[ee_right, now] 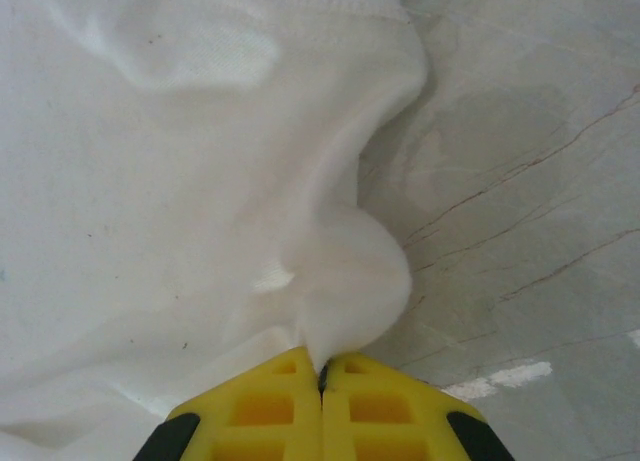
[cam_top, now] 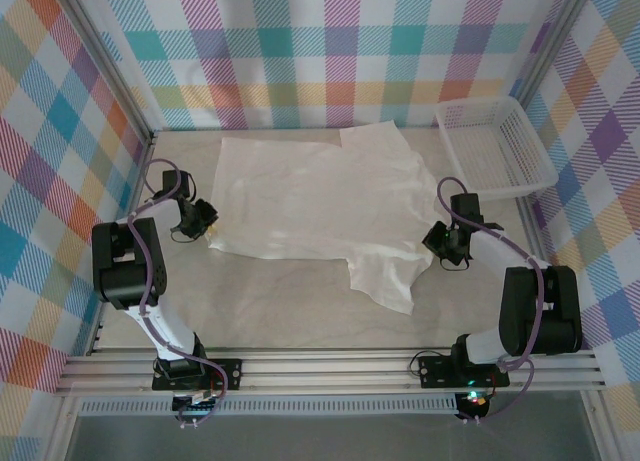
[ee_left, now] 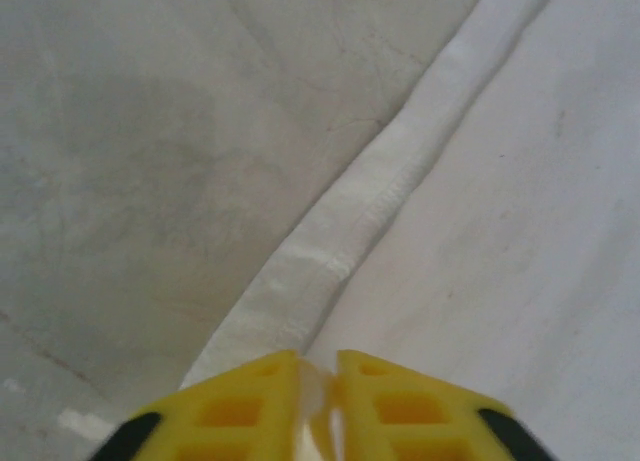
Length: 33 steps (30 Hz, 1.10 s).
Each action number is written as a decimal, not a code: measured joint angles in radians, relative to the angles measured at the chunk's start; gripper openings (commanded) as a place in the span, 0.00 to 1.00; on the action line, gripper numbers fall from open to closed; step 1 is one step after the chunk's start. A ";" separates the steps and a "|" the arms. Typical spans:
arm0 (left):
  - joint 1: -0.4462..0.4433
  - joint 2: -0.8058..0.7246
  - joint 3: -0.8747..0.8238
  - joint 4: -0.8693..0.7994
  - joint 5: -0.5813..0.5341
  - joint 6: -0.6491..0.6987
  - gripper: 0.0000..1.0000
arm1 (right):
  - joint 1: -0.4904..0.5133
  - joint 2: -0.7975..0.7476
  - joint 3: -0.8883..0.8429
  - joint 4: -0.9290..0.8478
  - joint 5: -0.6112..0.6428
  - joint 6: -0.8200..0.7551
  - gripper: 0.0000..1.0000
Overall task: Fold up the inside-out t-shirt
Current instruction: Fold the T-shirt at the center of the table.
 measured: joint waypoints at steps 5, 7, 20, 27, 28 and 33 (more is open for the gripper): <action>0.000 0.000 0.007 -0.045 -0.021 0.011 0.00 | 0.000 -0.006 0.000 -0.003 0.000 0.000 0.00; 0.000 -0.009 0.007 -0.062 -0.029 0.011 0.00 | 0.000 -0.013 0.000 -0.014 0.004 0.000 0.00; 0.000 -0.650 -0.224 -0.228 -0.103 -0.043 0.00 | -0.013 -0.306 -0.112 -0.096 0.079 -0.018 0.00; 0.000 -0.921 -0.472 -0.392 -0.148 -0.124 0.00 | -0.013 -0.377 -0.187 -0.177 0.074 0.001 0.00; 0.000 -0.938 -0.481 -0.407 -0.154 -0.130 0.00 | -0.013 -0.391 -0.187 -0.183 0.072 0.001 0.00; 0.000 -0.924 -0.462 -0.408 -0.153 -0.135 0.00 | -0.013 -0.412 -0.138 -0.209 0.061 0.001 0.00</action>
